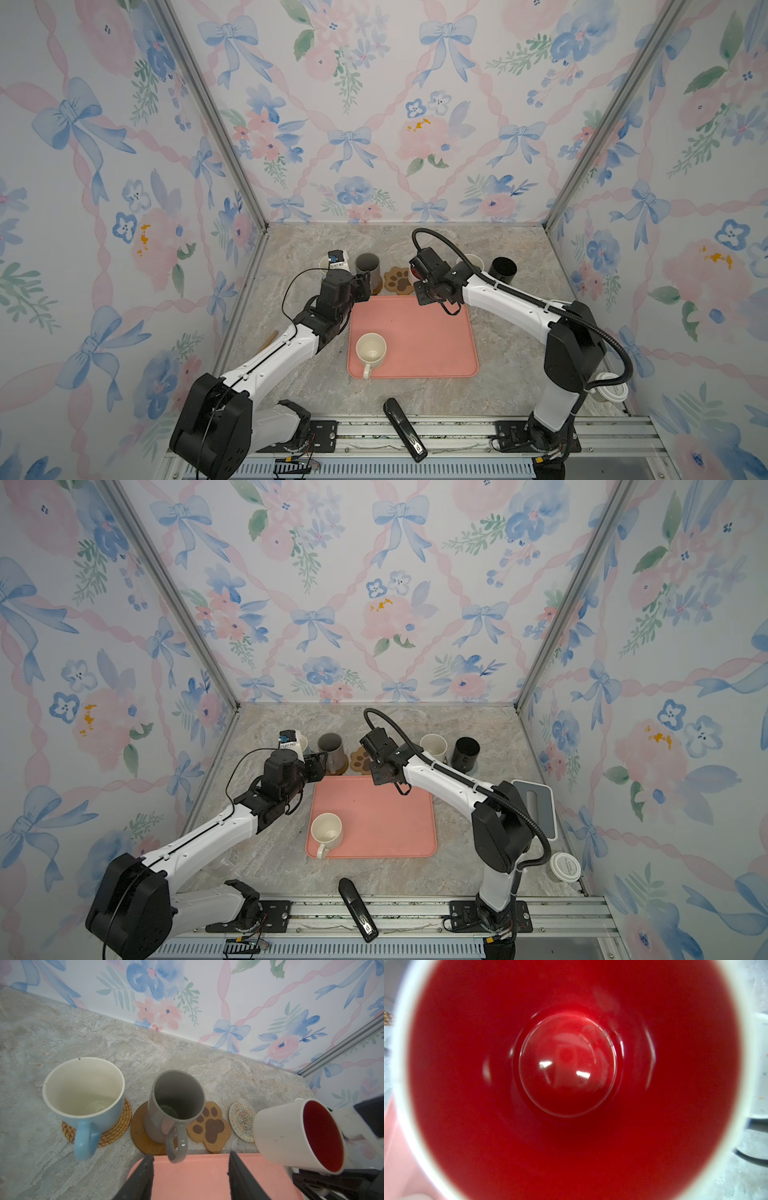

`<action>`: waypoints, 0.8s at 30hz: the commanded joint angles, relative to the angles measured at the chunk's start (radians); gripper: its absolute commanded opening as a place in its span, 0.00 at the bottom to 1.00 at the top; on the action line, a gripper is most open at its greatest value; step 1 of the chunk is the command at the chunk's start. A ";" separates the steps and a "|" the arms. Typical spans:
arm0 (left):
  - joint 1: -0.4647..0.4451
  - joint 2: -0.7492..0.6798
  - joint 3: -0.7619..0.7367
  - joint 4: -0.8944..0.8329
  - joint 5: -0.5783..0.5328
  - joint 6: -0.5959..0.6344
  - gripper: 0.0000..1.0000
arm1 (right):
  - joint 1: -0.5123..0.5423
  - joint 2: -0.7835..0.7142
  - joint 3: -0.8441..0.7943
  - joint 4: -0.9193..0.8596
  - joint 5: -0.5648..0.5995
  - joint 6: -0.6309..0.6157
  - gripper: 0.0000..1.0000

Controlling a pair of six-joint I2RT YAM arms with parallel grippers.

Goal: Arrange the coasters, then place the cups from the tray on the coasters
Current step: 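Lift the red-lined mug and carry it toward the colourful woven coaster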

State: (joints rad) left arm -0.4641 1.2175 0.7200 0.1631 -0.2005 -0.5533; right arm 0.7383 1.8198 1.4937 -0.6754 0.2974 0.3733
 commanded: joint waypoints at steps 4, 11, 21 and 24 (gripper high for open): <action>0.007 0.005 -0.007 0.022 0.001 -0.007 0.54 | -0.069 0.061 0.081 0.056 0.045 -0.025 0.00; 0.007 0.011 -0.004 0.024 0.002 -0.008 0.54 | -0.109 0.129 0.134 0.056 0.037 -0.028 0.00; 0.007 0.025 0.000 0.032 0.008 -0.010 0.54 | -0.150 0.178 0.148 0.064 0.031 -0.010 0.00; 0.008 0.028 0.000 0.030 0.007 -0.010 0.54 | -0.158 0.189 0.154 0.063 0.030 -0.008 0.00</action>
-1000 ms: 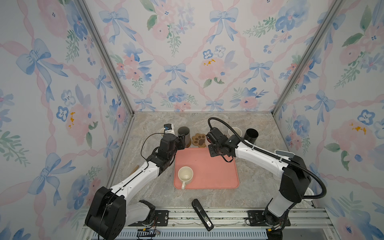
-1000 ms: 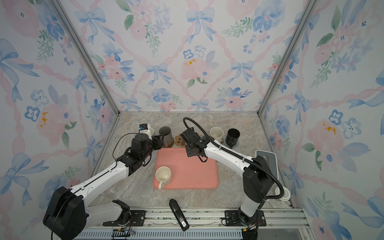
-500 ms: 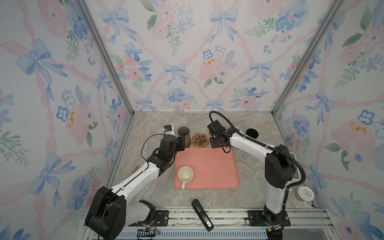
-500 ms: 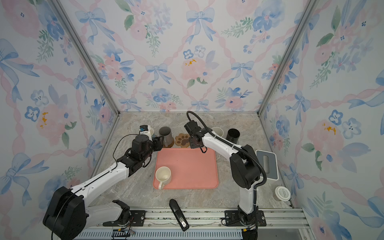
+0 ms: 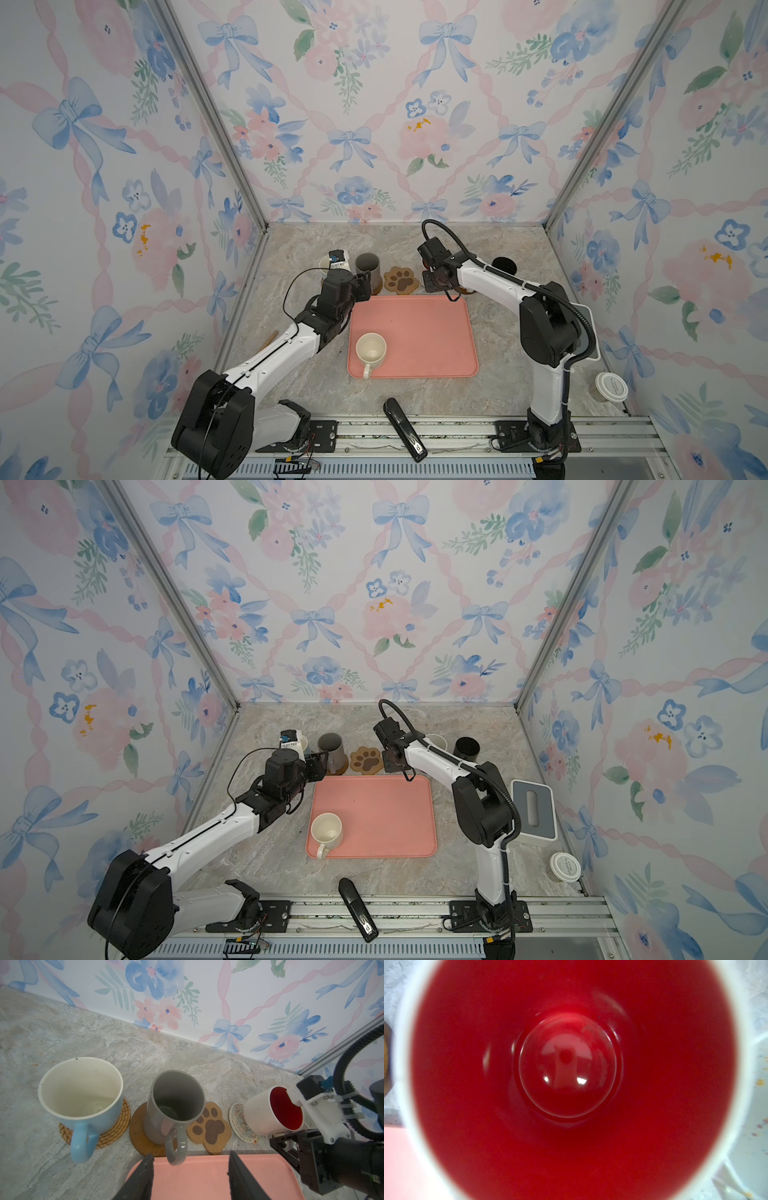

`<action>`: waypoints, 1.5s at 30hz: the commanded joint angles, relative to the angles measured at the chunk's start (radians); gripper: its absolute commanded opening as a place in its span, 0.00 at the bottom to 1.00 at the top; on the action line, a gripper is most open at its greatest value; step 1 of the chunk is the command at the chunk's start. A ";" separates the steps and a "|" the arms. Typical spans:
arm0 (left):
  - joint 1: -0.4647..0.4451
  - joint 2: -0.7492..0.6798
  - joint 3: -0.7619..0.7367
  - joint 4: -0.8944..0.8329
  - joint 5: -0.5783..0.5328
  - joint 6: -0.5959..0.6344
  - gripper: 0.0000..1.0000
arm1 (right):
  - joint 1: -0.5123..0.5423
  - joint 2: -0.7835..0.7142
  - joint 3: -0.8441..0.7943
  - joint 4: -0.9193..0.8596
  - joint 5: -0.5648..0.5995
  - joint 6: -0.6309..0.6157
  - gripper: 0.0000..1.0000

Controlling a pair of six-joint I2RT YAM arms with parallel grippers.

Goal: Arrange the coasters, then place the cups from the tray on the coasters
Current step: 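Lower the red-lined mug onto the colourful woven coaster with the right gripper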

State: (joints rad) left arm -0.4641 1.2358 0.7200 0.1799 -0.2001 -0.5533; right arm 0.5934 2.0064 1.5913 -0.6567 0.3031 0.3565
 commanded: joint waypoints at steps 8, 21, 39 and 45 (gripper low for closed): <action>0.009 0.015 0.004 0.015 0.007 -0.010 0.54 | -0.024 0.026 0.057 0.048 0.016 0.016 0.00; 0.009 0.022 0.006 0.016 0.010 -0.010 0.54 | -0.044 0.044 0.036 0.067 -0.015 0.034 0.00; 0.009 0.020 0.005 0.013 0.011 -0.012 0.54 | -0.051 0.055 0.014 0.082 -0.056 0.046 0.00; 0.009 0.018 0.004 0.013 0.012 -0.011 0.54 | -0.052 0.059 0.008 0.083 -0.059 0.050 0.00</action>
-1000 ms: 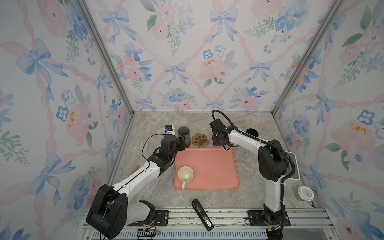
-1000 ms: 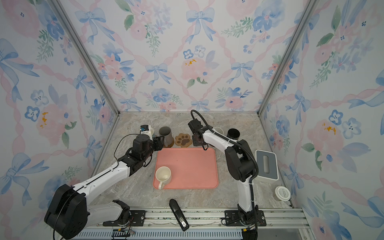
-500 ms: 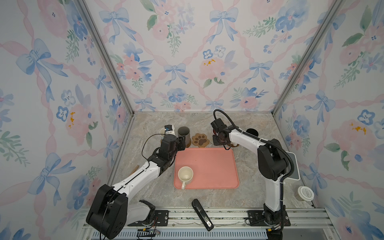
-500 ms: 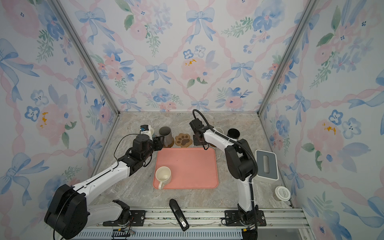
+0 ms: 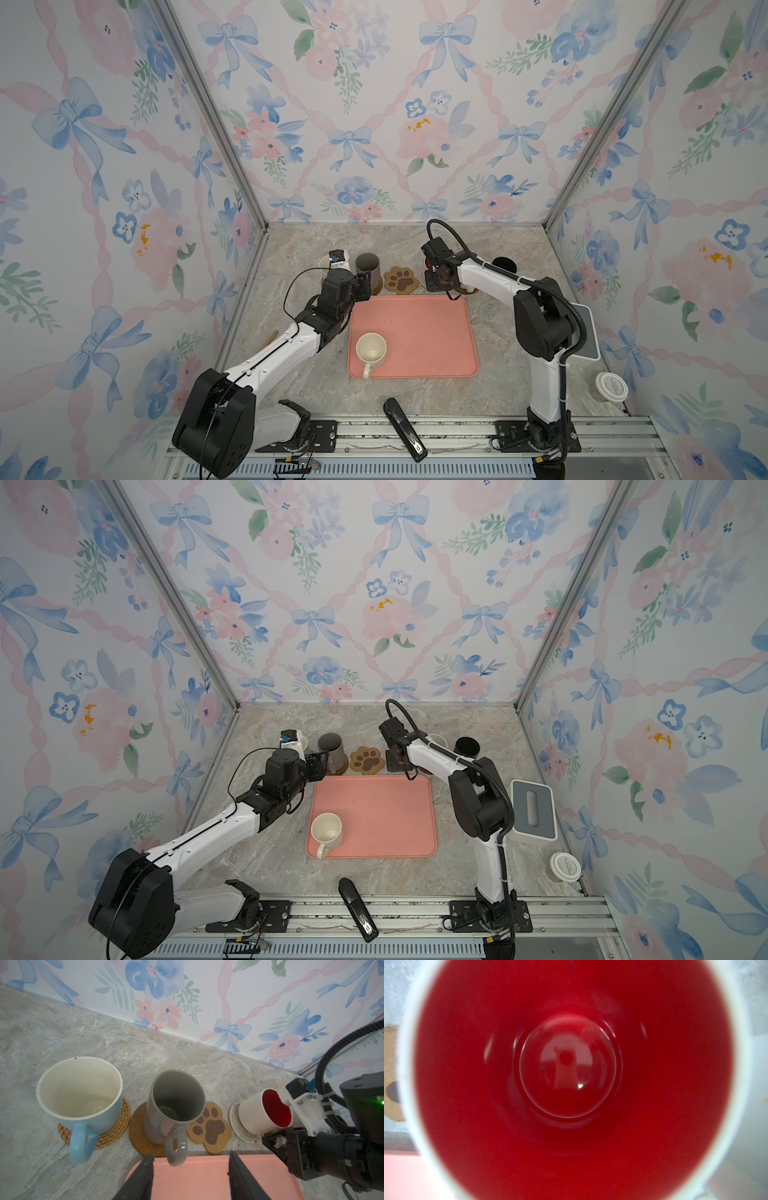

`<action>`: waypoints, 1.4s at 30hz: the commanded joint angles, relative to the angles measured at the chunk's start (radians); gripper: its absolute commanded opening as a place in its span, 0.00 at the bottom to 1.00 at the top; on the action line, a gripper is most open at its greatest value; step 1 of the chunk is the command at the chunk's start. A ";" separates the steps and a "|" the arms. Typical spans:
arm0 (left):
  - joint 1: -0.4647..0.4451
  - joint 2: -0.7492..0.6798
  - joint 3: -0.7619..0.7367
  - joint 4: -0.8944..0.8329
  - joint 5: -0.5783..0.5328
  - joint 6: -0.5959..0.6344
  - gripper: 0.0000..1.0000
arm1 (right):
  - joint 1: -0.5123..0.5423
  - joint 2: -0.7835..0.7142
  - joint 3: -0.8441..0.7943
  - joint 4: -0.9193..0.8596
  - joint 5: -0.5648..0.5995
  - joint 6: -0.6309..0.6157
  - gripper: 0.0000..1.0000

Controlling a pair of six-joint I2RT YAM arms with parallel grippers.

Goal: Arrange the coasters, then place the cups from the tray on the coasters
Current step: 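Lower the red-lined mug onto the colourful woven coaster with the right gripper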

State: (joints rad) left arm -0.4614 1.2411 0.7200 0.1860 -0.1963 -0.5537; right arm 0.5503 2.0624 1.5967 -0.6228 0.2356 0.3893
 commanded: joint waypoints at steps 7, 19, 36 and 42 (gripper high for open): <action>0.006 0.013 0.003 0.006 0.007 -0.011 0.54 | -0.015 0.005 -0.004 0.050 0.008 0.021 0.00; 0.007 0.009 0.004 0.007 0.006 -0.011 0.54 | -0.016 0.011 -0.015 0.057 -0.010 0.030 0.00; 0.007 0.008 0.003 0.003 0.005 -0.012 0.54 | -0.017 0.010 -0.029 0.064 -0.019 0.040 0.04; 0.006 0.006 0.003 0.000 0.001 -0.011 0.54 | -0.016 0.010 -0.035 0.068 -0.027 0.041 0.19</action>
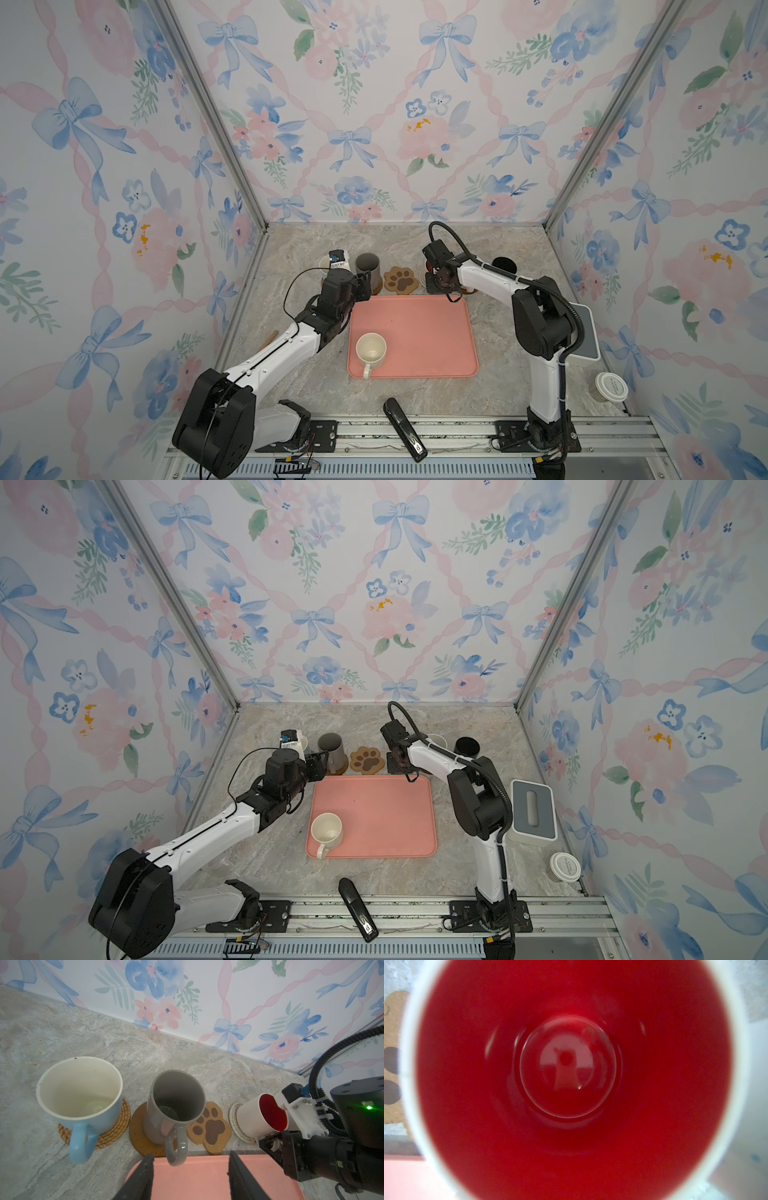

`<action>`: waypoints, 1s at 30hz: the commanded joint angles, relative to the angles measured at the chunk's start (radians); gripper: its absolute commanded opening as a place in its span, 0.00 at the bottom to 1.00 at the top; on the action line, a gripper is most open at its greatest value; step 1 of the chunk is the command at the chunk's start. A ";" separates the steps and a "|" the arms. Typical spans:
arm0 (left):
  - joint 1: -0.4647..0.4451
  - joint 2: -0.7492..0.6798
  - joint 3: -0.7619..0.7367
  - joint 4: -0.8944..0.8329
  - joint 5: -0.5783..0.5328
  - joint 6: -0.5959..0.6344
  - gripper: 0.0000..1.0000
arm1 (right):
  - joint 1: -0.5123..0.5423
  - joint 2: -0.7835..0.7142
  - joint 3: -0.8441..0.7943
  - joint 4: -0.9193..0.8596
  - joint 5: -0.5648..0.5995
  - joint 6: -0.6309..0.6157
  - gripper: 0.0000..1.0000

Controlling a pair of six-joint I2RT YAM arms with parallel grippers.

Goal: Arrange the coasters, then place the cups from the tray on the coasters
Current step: 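Lower the red-lined mug onto the colourful woven coaster with the right gripper, then open the right gripper and raise it while the left gripper reaches toward the cream mug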

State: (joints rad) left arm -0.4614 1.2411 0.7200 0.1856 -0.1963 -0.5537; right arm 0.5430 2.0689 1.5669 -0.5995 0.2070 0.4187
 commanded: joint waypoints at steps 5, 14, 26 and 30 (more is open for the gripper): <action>0.007 0.002 0.004 0.000 0.002 -0.011 0.54 | -0.010 -0.003 -0.011 0.047 -0.001 0.014 0.30; 0.007 -0.001 0.003 0.000 0.003 -0.011 0.54 | -0.008 -0.044 -0.034 0.048 0.009 0.019 0.49; 0.007 -0.024 0.005 -0.009 0.026 -0.011 0.53 | 0.030 -0.195 -0.098 0.031 0.053 0.035 0.54; 0.007 -0.052 0.034 -0.062 0.037 -0.001 0.53 | 0.060 -0.276 -0.115 0.031 0.076 0.035 0.55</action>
State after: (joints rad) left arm -0.4614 1.2259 0.7216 0.1638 -0.1806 -0.5537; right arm 0.5770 1.8599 1.4677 -0.5575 0.2478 0.4423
